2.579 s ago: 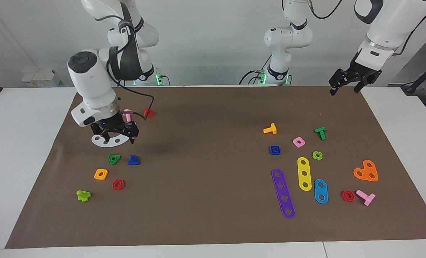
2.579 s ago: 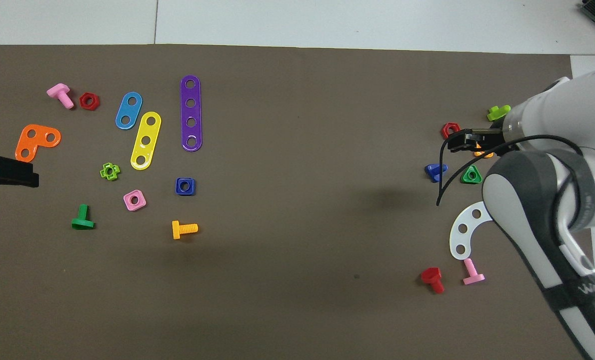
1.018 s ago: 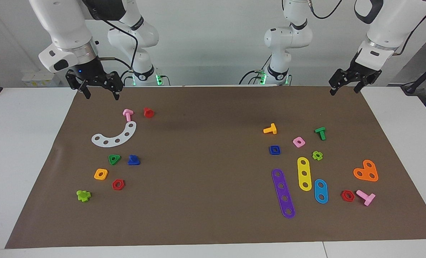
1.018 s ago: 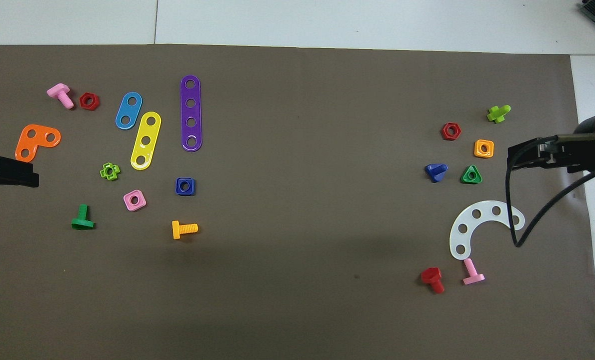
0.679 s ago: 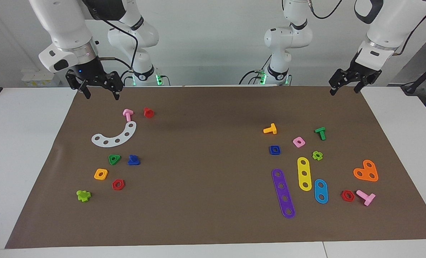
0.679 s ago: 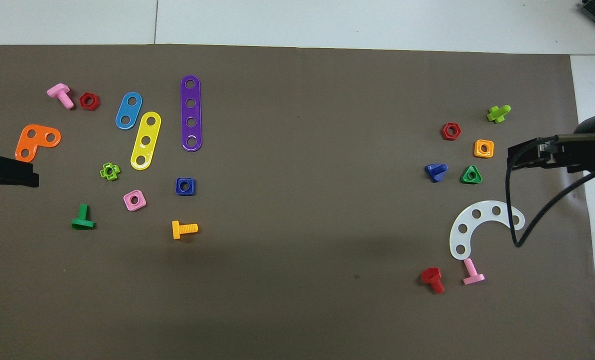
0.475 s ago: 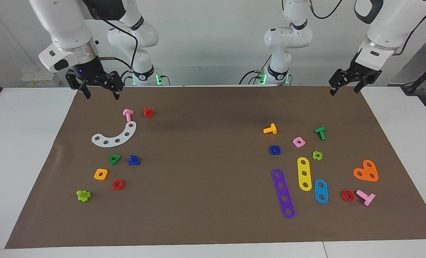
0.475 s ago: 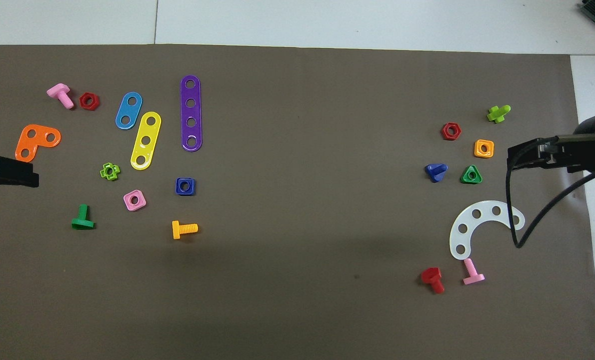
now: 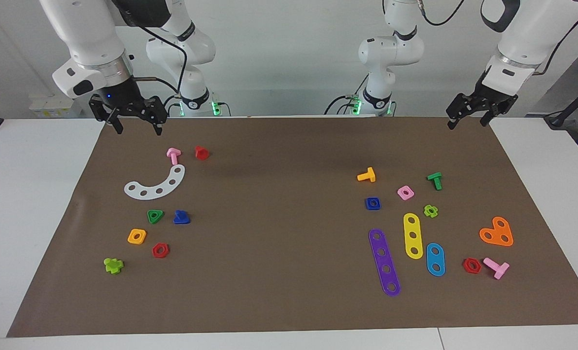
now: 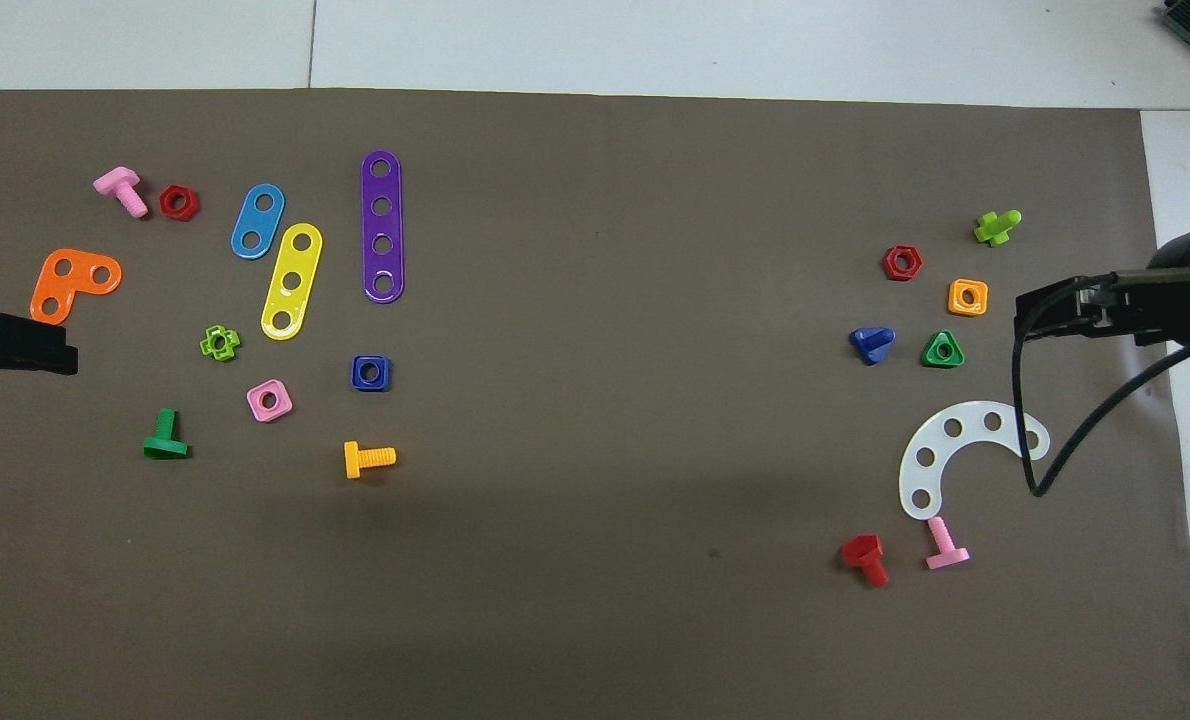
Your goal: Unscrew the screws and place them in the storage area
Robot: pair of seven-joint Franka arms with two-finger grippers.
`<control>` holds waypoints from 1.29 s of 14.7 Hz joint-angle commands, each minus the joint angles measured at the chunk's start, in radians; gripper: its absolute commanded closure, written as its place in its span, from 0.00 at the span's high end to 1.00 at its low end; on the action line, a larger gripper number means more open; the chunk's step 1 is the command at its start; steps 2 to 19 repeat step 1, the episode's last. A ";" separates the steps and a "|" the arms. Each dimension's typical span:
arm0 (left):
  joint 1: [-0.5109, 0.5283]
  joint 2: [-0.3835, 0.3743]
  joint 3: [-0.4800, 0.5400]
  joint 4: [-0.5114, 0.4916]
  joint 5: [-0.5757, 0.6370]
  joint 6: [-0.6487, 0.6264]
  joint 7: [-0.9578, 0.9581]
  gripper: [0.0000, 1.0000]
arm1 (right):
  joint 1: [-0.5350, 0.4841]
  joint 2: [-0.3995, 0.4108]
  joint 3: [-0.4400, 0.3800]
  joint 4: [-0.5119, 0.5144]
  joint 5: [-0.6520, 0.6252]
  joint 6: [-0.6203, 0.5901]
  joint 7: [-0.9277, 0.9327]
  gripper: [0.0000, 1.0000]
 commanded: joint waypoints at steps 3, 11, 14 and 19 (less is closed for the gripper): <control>0.009 -0.006 -0.007 -0.008 0.020 0.006 -0.006 1.00 | -0.014 -0.025 0.006 -0.028 0.021 0.008 -0.029 1.00; 0.009 -0.006 -0.007 -0.008 0.020 0.006 -0.006 1.00 | -0.014 -0.025 0.006 -0.028 0.021 0.008 -0.029 1.00; 0.009 -0.006 -0.007 -0.008 0.020 0.006 -0.006 1.00 | -0.014 -0.025 0.006 -0.028 0.021 0.008 -0.029 1.00; 0.009 -0.006 -0.007 -0.008 0.020 0.006 -0.006 1.00 | -0.014 -0.025 0.006 -0.028 0.021 0.008 -0.029 1.00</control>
